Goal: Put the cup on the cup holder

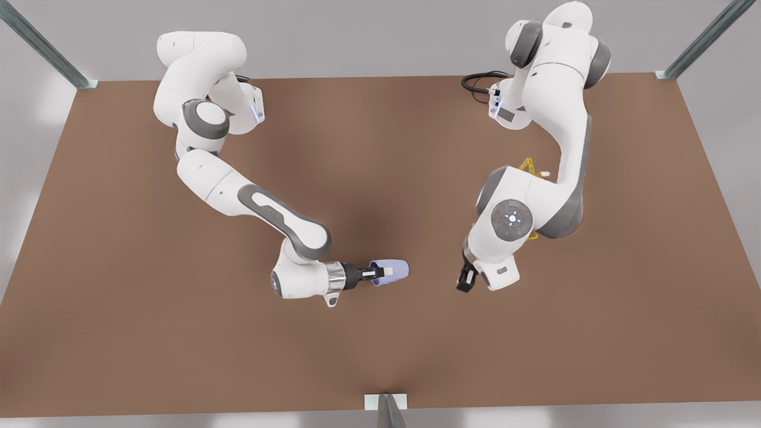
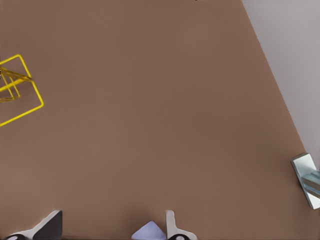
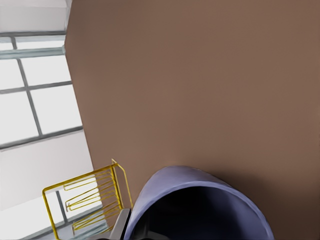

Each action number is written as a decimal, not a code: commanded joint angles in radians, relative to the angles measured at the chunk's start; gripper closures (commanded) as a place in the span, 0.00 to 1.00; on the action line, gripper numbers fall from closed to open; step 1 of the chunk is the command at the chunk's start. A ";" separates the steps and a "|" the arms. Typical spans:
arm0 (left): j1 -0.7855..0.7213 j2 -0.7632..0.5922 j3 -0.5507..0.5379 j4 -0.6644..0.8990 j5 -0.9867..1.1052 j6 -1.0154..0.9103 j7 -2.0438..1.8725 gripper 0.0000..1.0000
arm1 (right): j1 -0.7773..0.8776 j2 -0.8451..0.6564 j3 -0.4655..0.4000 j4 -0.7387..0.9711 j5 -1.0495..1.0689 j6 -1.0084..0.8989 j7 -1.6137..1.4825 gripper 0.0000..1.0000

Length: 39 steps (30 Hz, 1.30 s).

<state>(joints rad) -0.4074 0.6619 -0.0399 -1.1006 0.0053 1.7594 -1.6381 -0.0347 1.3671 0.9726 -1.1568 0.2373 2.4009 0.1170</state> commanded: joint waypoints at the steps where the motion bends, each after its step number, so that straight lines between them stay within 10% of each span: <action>1: -0.008 0.008 0.000 0.004 0.004 0.028 -0.769 0.00 | 0.002 0.004 0.000 0.000 -0.006 0.017 0.018 0.63; 2: -0.010 0.010 0.000 0.004 0.004 0.043 -0.772 0.00 | 0.002 0.004 0.000 0.000 -0.006 0.018 0.021 0.16; 3: -0.019 0.027 0.000 0.002 0.004 0.068 -0.831 0.00 | 0.001 0.004 0.000 -0.001 -0.006 0.024 0.030 0.00; 26: -0.185 0.228 -0.015 -0.030 0.005 0.328 -0.842 0.00 | -0.183 -0.080 0.023 -0.178 -0.003 0.004 -0.028 0.00; 35: -0.195 0.266 -0.009 -0.018 -0.001 0.367 -0.882 0.00 | -0.600 -0.391 0.060 -0.472 -0.003 -0.245 -0.023 0.00; 39: -0.199 0.283 -0.009 -0.018 0.001 0.394 -0.888 0.00 | -0.619 -0.706 -0.087 -0.471 -0.024 -0.493 -0.031 0.00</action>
<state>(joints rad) -0.6061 0.9441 -0.0491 -1.1189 0.0064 2.1218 -2.4012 -0.6515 0.7151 0.9111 -1.6265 0.2203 2.1355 0.1025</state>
